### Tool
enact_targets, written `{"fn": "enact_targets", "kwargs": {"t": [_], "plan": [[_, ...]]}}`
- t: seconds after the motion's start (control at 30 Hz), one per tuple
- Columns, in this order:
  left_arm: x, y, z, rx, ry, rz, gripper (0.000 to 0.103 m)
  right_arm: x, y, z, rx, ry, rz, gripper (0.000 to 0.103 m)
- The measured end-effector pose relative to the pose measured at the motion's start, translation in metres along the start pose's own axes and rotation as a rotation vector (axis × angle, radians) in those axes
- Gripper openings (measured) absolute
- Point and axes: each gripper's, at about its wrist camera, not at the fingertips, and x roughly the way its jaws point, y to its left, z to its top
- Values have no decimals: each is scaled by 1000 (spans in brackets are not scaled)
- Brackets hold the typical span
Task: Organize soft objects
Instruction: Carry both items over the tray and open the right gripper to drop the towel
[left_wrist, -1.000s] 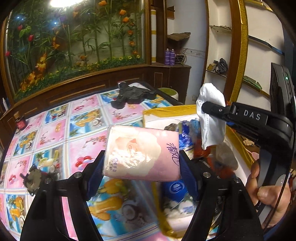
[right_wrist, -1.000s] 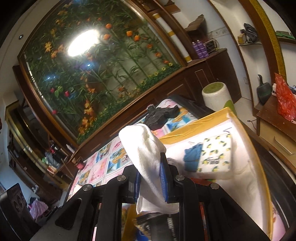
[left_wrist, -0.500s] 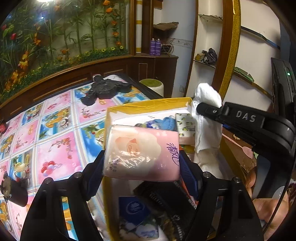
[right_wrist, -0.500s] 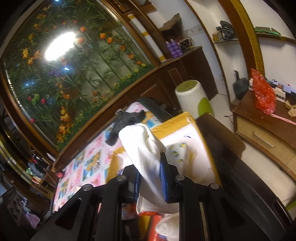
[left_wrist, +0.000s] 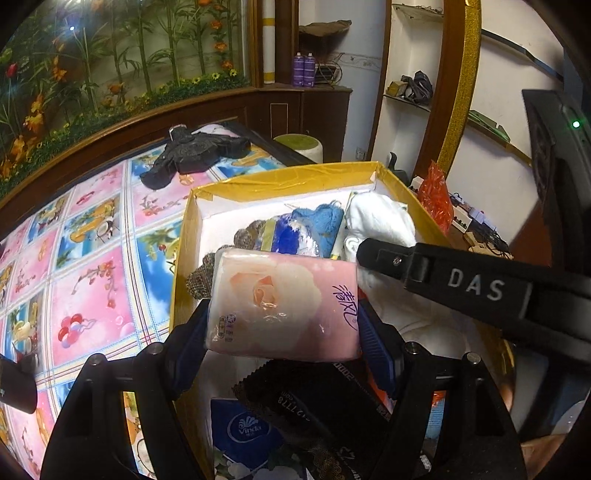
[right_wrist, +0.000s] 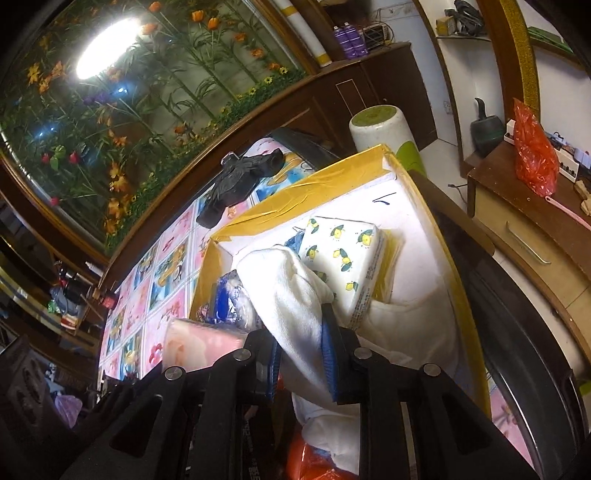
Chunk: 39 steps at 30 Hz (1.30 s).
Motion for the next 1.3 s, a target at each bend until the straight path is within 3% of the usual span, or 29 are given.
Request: {"fn": "enact_targets", "kwargs": {"t": [0.27, 0.47, 0.7, 0.8, 0.97, 1.3], "plan": [[6, -3, -1, 2, 30, 2, 75, 13, 3, 1, -60, 1, -70, 21], [9, 0, -1, -14, 50, -12, 77, 21, 14, -3, -88, 3, -71, 32], [12, 2, -5, -29, 73, -12, 78, 23, 13, -4, -109, -1, -80, 37], [12, 3, -5, -34, 74, -10, 78, 21, 14, -5, -122, -14, -94, 46], [14, 8, -5, -60, 87, -26, 78, 14, 17, -9, -137, -60, -98, 71], [11, 3, -5, -30, 75, 3, 78, 12, 15, -16, -139, -75, -90, 72]]}}
